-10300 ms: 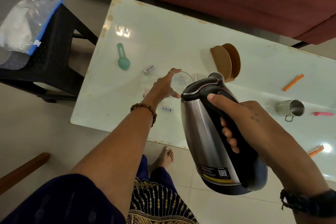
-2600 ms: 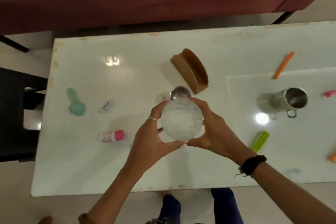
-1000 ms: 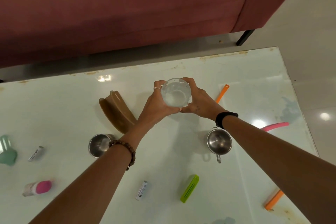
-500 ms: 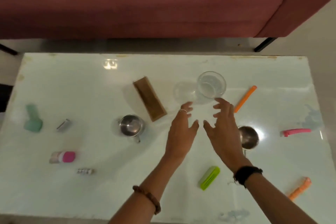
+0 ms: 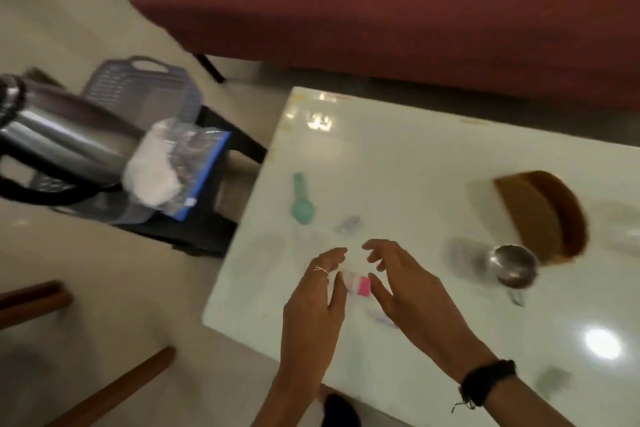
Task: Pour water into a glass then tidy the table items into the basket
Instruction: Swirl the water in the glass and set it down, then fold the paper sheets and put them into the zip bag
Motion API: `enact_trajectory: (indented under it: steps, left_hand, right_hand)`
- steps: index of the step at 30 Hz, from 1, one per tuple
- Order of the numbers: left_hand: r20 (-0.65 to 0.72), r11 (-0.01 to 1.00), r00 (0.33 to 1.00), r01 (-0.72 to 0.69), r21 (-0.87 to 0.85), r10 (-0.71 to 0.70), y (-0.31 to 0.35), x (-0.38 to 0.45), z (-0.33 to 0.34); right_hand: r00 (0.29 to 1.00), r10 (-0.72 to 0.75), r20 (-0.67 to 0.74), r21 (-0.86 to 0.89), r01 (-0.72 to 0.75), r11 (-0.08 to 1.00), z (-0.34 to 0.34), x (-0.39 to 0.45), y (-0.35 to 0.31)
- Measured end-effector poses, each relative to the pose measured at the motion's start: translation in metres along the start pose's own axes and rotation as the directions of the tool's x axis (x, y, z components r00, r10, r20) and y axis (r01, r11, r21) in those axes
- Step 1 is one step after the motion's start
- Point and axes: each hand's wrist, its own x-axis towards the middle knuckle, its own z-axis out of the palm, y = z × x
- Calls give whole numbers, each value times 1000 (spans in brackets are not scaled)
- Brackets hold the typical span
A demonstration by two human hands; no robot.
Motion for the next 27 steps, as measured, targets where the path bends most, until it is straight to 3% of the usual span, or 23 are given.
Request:
enact_trajectory:
  steps: [3,6,10,13,16,21,24,27]
  left_hand:
    - [-137,990,990,-3,142,22,-49,27,-74]
    - [-230,933,956,-94,346,181,-96,58,-143]
    - [-107,793,966,-129,595,237,-146,97,-198]
    - [6,716,969,-186,673,246,-172,128,-212]
    - [85,732,969,-232,640,232,-190,153,-212]
    - [45,805,961,-254,536,274,-191,156,-208]
    - [-168,917,925,-288,277,341,-175,140,-211]
    - [-360,943,877,-330,35,320,-148,117,-214]
  right_hand:
    - [989,-135,55,-21,136,990,37,56,-57]
    - [954,-282,104,-100,292,951,72,113,-111]
    - [877,-458,145,-490,466,736,109,176,-155]
    - [844,-495,205,-641,498,584,128,215,-165]
    - [853,-469,230,-695,481,534,141,241,-159]
    - [852,-502,152,-517,501,694,136,243,-162]
    - [819,-565,101,-415,550,724,116,230,-178]
    - [838,-545,-29,-261,520,813,90,205,-197]
